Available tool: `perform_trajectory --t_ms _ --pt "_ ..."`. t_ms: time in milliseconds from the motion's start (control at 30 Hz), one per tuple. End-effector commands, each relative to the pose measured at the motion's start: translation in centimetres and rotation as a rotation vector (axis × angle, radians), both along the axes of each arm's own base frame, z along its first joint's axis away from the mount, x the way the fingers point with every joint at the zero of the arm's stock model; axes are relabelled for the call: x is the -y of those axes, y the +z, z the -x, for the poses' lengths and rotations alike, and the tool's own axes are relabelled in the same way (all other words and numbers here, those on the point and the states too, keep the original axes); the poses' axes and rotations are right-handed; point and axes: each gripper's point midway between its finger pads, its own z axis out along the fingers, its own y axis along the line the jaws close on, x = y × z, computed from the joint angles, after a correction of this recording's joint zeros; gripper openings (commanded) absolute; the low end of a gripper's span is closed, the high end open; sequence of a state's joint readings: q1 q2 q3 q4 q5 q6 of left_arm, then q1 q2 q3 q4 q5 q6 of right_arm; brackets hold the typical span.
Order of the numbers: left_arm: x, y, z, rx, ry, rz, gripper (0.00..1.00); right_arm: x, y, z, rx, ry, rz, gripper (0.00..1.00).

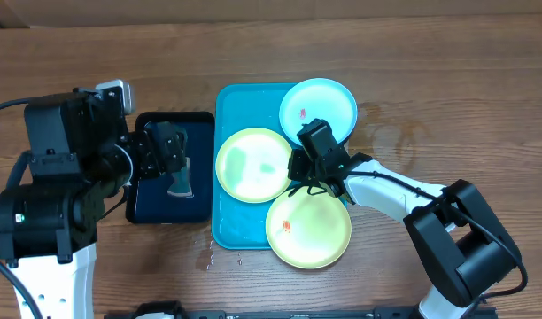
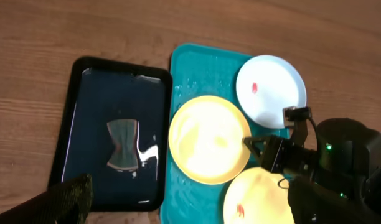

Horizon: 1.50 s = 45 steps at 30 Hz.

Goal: Clean dirty plates on tray and stack at the side
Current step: 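Lift the cleaned yellow plate off the blue tray with right gripper, then swing the yellow plate right and set it on the table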

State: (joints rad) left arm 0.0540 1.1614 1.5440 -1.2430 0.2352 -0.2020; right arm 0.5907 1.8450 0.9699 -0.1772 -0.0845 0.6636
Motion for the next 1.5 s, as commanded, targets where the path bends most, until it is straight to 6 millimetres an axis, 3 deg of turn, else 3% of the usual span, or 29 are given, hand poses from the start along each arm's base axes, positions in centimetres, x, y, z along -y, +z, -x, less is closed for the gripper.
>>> perform_trajectory --t_ms 0,167,333,667,833,1000,1233,1467 --pt "0.0 0.0 -0.3 -0.005 -0.009 -0.008 1.0 0.0 -0.4 0.0 -0.002 -0.005 0.012 0.06" --pt "0.0 -0.7 -0.8 -0.03 -0.009 -0.007 1.0 -0.3 0.1 -0.5 0.023 -0.004 -0.005 0.04" --pt "0.0 -1.5 -1.4 -0.06 -0.01 -0.005 1.0 -0.6 2.4 -1.1 0.005 0.0 -0.012 0.04" --pt "-0.1 -3.4 -2.7 -0.129 -0.01 -0.001 1.0 -1.0 11.6 -3.7 0.049 0.026 0.05 0.04" --pt "-0.1 -4.5 -3.3 -0.168 -0.01 0.001 1.0 -1.9 14.4 -4.8 0.11 0.048 0.034 0.04" --pt "-0.2 -5.8 -4.0 -0.211 -0.01 0.003 1.0 -3.2 14.5 -5.3 0.173 0.047 0.049 0.04" --pt "-0.1 -7.4 -4.9 -0.266 0.007 0.031 1.0 -8.3 13.7 -4.7 0.266 0.101 0.052 0.04" --pt "1.8 -5.8 -4.0 -0.264 -0.039 0.136 1.0 -12.5 12.4 -3.2 0.376 0.12 0.118 0.04"
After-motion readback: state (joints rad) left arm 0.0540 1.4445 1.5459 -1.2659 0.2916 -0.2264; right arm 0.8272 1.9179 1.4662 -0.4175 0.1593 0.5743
